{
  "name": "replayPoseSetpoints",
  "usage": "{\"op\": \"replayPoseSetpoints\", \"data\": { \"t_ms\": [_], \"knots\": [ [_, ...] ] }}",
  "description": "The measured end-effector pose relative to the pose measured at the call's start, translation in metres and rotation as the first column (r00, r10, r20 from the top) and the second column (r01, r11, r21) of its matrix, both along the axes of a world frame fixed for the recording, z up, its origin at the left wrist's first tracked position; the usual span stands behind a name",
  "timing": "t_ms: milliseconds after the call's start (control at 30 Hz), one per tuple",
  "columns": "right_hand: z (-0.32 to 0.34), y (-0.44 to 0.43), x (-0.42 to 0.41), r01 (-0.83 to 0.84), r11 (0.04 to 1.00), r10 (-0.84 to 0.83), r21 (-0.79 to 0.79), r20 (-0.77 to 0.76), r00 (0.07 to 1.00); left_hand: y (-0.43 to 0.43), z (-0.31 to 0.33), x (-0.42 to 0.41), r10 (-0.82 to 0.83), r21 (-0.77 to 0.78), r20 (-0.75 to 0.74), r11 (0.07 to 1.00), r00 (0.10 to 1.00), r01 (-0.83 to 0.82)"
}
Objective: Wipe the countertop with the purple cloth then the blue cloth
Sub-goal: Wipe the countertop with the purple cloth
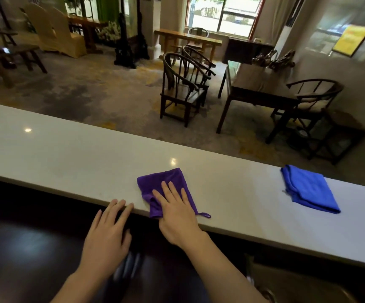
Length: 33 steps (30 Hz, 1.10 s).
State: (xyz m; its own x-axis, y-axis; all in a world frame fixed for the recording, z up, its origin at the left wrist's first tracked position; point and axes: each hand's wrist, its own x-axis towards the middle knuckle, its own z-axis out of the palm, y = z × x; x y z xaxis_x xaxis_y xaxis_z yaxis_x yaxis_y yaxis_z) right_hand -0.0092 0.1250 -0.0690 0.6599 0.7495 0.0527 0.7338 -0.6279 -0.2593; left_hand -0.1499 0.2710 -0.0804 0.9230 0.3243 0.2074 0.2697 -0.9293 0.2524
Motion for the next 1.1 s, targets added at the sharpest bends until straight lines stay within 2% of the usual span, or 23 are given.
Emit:
{"op": "replayPoseSetpoints", "data": {
  "t_ms": [300, 600, 767, 933, 1033, 1100],
  "knots": [
    [0.002, -0.099, 0.012, 0.182, 0.983, -0.182, 0.005, 0.015, 0.983, -0.01, 0.002, 0.003, 0.037, -0.038, -0.003, 0.999, 0.999, -0.037],
    [0.001, -0.187, 0.032, 0.377, 0.926, -0.377, -0.022, 0.013, 0.926, -0.014, 0.001, 0.004, 0.038, -0.034, -0.004, 0.999, 0.999, -0.038],
    [0.003, -0.211, 0.036, 0.414, 0.91, -0.414, -0.019, -0.008, 0.91, -0.016, -0.003, 0.009, 0.078, 0.016, 0.04, 0.997, 0.996, -0.079],
    [0.016, -0.216, 0.033, 0.446, 0.874, -0.399, 0.191, -0.24, 0.885, -0.042, 0.001, 0.026, 0.034, -0.025, 0.161, 0.999, 0.986, -0.03],
    [0.028, -0.223, 0.025, 0.537, 0.749, -0.392, 0.389, -0.393, 0.832, -0.075, 0.009, 0.045, -0.047, -0.186, 0.25, 0.978, 0.967, 0.095],
    [0.04, -0.23, 0.02, 0.567, 0.662, -0.346, 0.489, -0.472, 0.811, -0.106, 0.019, 0.063, -0.107, -0.342, 0.281, 0.917, 0.954, 0.204]
  ]
}}
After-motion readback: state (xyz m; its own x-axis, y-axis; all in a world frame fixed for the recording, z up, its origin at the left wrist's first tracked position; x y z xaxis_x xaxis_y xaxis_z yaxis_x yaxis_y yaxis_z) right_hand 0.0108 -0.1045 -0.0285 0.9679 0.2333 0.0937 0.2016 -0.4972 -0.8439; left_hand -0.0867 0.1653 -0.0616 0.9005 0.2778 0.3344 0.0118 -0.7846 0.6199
